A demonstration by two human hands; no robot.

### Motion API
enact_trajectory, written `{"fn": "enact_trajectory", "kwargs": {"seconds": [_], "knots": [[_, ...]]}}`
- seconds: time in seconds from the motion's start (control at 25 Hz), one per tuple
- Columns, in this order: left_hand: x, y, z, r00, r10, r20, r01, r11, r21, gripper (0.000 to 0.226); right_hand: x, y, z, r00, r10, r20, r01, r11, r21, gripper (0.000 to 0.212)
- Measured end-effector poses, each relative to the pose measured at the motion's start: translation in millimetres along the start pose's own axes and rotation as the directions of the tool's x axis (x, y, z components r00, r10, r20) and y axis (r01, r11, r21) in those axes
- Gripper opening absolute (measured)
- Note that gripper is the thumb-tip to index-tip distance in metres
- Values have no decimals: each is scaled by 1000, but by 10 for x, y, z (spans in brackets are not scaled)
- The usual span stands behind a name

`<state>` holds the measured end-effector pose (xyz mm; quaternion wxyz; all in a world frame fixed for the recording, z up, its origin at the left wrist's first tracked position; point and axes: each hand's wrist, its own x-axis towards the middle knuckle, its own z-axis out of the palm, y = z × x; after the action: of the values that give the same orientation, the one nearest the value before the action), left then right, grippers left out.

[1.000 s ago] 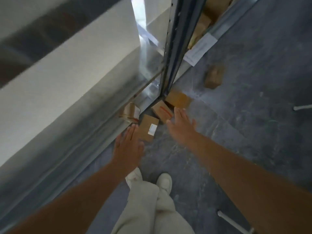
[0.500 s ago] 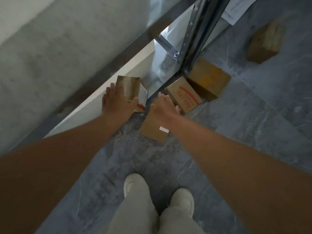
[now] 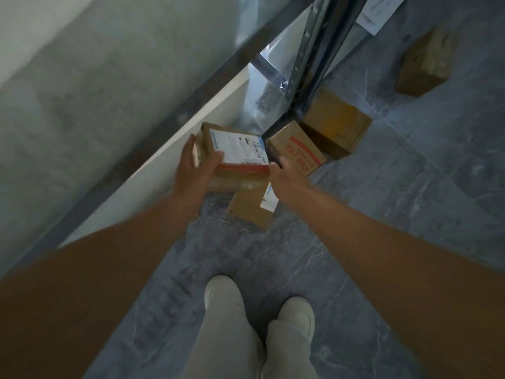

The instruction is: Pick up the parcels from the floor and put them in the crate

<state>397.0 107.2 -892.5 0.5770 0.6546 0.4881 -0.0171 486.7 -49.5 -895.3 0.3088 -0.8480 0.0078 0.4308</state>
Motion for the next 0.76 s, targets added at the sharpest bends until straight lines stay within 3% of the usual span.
{"fn": "enact_trajectory", "kwargs": {"seconds": [0.12,0.28,0.36,0.52,0.68,0.76], "knots": [[-673,247,-66,968,-195,161,240,909,-341,70,-492,-210,-305,996,86,14,-87,984,156,44],[-1531,870,-166,869,-339,361,442,860,-256,85,-1315,-482,-1002,959,282,-1,-261,888,379,28],[-1951,1375,-240,851,-332,406,435,880,-192,89,-1839,-623,-1440,956,293,8,-267,859,438,26],[-2660,2569,-454,894,-236,380,339,912,-231,46,-2756,-1059,-2301,966,244,-80,-140,763,631,25],[-3226,3445,-613,929,-24,370,167,918,-359,51,-3384,-1568,-2890,955,120,-272,138,630,765,24],[-3586,3662,-544,945,63,321,80,907,-414,52,-3681,-1670,-3054,948,57,-314,211,626,751,22]]}}
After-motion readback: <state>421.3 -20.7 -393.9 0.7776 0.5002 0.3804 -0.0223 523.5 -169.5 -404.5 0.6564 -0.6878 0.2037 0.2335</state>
